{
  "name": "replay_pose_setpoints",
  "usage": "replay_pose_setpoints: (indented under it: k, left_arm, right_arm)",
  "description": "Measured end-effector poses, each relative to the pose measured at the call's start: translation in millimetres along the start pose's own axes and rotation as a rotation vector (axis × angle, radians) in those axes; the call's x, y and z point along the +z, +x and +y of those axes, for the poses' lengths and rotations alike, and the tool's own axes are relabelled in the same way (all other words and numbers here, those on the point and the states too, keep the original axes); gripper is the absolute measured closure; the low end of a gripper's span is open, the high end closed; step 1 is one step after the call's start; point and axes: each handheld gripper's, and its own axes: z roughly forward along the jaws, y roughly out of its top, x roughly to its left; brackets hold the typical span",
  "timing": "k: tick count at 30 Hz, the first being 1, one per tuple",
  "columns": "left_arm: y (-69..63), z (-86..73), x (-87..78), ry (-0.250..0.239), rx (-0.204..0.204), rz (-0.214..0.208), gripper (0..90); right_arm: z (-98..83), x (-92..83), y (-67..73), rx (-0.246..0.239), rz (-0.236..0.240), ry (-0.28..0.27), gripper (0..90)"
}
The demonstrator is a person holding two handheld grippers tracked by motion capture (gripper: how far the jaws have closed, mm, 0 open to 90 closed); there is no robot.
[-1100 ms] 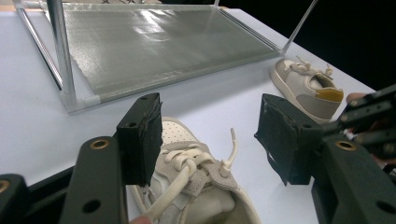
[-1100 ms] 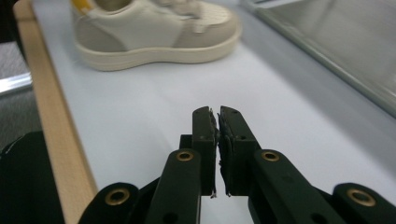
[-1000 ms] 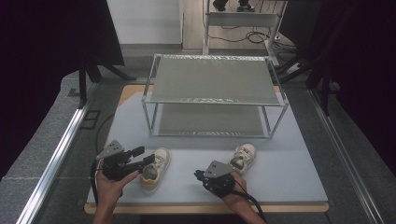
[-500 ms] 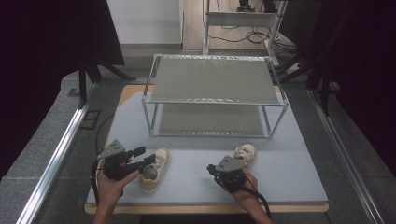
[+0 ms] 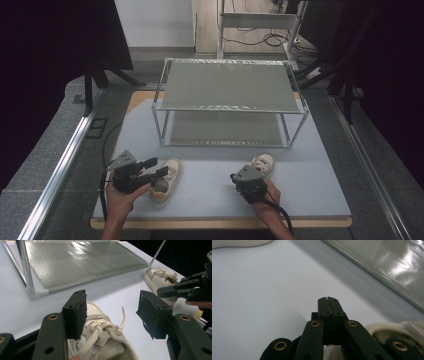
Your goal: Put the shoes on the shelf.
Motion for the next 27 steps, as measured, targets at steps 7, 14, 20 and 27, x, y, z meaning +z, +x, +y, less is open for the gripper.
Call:
replay_pose_setpoints:
  k: [7, 14, 20, 27]
  left_arm:
    - [3.6, -0.3, -3.0, -0.007, -0.008, 0.008, 40.5]
    - [3.5, 0.1, -6.2, -0.018, -0.009, 0.008, 40.5]
    - [3.7, -0.3, -6.1, -0.011, -0.008, 0.011, 40.4]
    - [4.1, -0.7, -6.2, -0.008, -0.008, 0.014, 40.5]
  right_arm:
    - [-11.4, -14.9, -7.6, 0.054, 0.045, -0.005, 89.3]
    - [-25.9, -31.5, -11.4, 0.079, 0.038, -0.003, 89.2]
    - [-40.2, -47.9, -18.2, 0.106, 0.038, -0.005, 88.4]
    - [-54.6, -62.0, -28.6, 0.125, 0.032, -0.007, 87.4]
